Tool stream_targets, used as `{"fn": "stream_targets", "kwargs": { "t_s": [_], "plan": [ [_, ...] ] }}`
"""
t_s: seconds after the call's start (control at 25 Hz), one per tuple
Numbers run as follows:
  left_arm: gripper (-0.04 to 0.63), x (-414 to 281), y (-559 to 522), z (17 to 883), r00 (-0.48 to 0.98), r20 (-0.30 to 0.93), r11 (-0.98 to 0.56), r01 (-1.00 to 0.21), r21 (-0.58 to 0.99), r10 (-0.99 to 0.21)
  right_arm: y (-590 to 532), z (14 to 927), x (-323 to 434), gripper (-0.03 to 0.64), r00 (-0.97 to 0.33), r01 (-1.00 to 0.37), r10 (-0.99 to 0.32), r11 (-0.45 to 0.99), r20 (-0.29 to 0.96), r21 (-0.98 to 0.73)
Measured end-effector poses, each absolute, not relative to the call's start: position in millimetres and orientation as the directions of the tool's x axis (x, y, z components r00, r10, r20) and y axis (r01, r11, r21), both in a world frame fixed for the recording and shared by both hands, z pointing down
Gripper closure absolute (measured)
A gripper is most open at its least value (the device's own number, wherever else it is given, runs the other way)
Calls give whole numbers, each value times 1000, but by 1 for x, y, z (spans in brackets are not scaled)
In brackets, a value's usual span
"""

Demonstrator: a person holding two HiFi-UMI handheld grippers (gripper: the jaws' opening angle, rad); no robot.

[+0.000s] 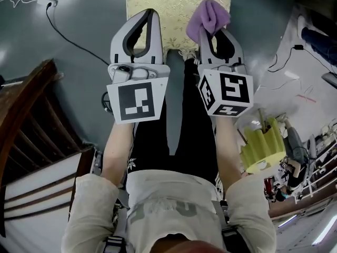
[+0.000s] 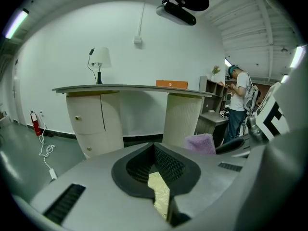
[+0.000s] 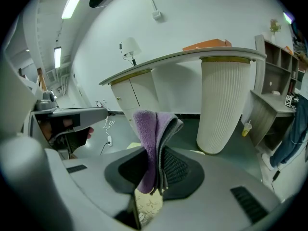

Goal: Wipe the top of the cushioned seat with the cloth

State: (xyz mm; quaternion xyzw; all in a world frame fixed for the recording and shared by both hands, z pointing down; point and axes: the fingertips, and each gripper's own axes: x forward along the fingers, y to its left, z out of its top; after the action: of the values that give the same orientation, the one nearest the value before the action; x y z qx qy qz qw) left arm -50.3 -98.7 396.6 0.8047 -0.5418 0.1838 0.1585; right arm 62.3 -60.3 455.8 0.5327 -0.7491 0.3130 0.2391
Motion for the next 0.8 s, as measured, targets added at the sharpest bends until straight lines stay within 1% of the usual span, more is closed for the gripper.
{"fn": "stream_targets", "kwargs": {
  "t_s": [0.4, 0.48, 0.56, 0.64, 0.8],
  "plan": [
    [589, -59, -106, 400, 328, 453, -338, -939, 61, -829, -63, 464, 55, 529, -332, -942, -629, 253, 702, -219],
    [589, -61, -106, 399, 323, 452, -331, -942, 63, -832, -69, 467, 43, 529, -382, -922, -593, 295, 709, -251],
    [589, -65, -105, 400, 319, 456, -331, -942, 57, -831, -76, 479, 22, 529, -471, -878, -513, 351, 718, -326],
    [589, -74, -104, 401, 307, 458, -321, -946, 50, -834, -87, 495, -5, 529, -547, -832, -441, 374, 711, -409],
    [589, -98, -103, 402, 271, 462, -283, -958, 45, -845, -112, 529, -51, 529, -608, -789, -356, 375, 710, -487]
  ]
}}
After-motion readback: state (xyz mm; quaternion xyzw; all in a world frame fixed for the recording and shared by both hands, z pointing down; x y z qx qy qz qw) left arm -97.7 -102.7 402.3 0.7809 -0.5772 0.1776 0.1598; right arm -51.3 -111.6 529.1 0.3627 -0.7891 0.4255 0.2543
